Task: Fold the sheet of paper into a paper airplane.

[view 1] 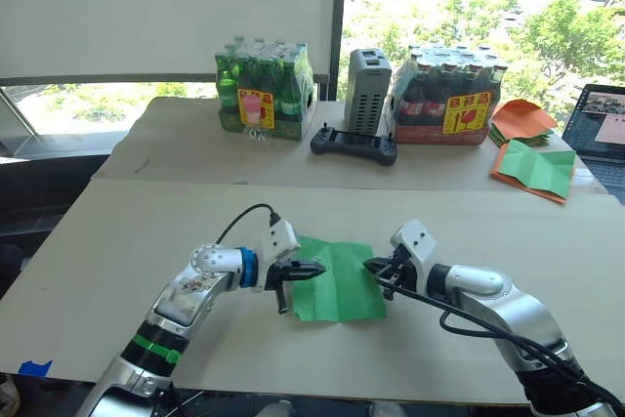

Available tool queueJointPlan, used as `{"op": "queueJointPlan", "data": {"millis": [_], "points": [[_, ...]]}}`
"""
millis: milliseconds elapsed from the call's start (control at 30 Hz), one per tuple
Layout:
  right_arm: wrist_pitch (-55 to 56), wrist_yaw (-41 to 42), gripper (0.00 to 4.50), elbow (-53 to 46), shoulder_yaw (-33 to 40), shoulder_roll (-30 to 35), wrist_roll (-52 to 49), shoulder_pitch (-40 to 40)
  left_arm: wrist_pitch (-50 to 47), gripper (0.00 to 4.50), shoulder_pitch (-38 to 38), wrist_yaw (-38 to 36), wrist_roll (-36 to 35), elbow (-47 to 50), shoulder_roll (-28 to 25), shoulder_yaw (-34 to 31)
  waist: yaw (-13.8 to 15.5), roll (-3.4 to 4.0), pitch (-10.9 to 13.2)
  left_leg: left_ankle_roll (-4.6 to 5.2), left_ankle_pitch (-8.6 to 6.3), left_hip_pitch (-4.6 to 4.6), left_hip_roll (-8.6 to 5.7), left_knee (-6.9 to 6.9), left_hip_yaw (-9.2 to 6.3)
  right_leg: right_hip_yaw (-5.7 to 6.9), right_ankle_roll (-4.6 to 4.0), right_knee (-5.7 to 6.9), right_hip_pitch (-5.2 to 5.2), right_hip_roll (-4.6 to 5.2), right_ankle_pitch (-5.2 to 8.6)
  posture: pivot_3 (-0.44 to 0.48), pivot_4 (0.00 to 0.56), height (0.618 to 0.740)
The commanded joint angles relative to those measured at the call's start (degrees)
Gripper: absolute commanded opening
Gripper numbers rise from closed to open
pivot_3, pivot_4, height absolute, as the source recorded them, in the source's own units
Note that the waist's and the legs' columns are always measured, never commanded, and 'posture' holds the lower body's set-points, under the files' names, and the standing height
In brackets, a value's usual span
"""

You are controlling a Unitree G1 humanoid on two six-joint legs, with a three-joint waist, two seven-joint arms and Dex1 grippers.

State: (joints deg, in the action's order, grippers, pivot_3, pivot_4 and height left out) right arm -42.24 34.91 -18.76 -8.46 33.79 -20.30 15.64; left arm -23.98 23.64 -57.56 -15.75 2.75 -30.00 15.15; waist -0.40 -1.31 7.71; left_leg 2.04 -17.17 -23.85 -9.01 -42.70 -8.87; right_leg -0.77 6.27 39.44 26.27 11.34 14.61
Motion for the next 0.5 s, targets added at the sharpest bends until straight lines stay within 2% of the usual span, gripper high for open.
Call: {"op": "queueJointPlan", "data": {"millis": [33, 133, 267, 500], "points": [[1.8, 0.3, 0.04, -1.3, 0.4, -0.4, 0.7, -0.5, 0.9, 0.00, -1.6, 1.0, 1.2, 1.9, -1.8, -1.7, 0.1, 0.00, 0.0, 0.00, 0.00, 0.00, -0.02, -0.02, -0.01, 0.01, 0.00, 0.00, -0.01, 0.00, 0.00, 0.000, 0.150, 0.675], [1.2, 0.3, 0.04, -1.5, -1.1, -0.8, 1.4, -1.6, 3.2, 0.00, -3.0, 2.1, 4.8, -0.3, -3.1, -0.1, 0.3, 0.00, 0.0, 0.00, 0.00, 0.00, -0.05, -0.04, -0.01, 0.01, 0.00, -0.01, -0.03, 0.01, 0.00, 0.000, 0.150, 0.675], [0.2, 0.1, 0.04, -1.3, -2.6, -0.4, 2.7, -2.7, 2.2, 0.00, -3.3, 2.3, 3.8, 1.0, -2.2, -1.0, 0.6, 0.01, 0.0, 0.01, 0.00, 0.00, -0.05, -0.05, -0.01, 0.00, 0.00, -0.02, -0.06, 0.02, 0.00, 0.000, 0.150, 0.675], [-0.5, -0.7, 0.04, 0.3, -2.6, -0.8, 4.2, -2.9, 3.5, 0.00, -3.6, 2.0, 6.0, -0.1, -2.6, 0.0, 0.8, 0.01, 0.0, 0.01, -0.01, 0.03, -0.04, -0.05, -0.01, 0.01, 0.00, -0.01, -0.08, 0.01, 0.00, 0.000, 0.150, 0.675]]}}
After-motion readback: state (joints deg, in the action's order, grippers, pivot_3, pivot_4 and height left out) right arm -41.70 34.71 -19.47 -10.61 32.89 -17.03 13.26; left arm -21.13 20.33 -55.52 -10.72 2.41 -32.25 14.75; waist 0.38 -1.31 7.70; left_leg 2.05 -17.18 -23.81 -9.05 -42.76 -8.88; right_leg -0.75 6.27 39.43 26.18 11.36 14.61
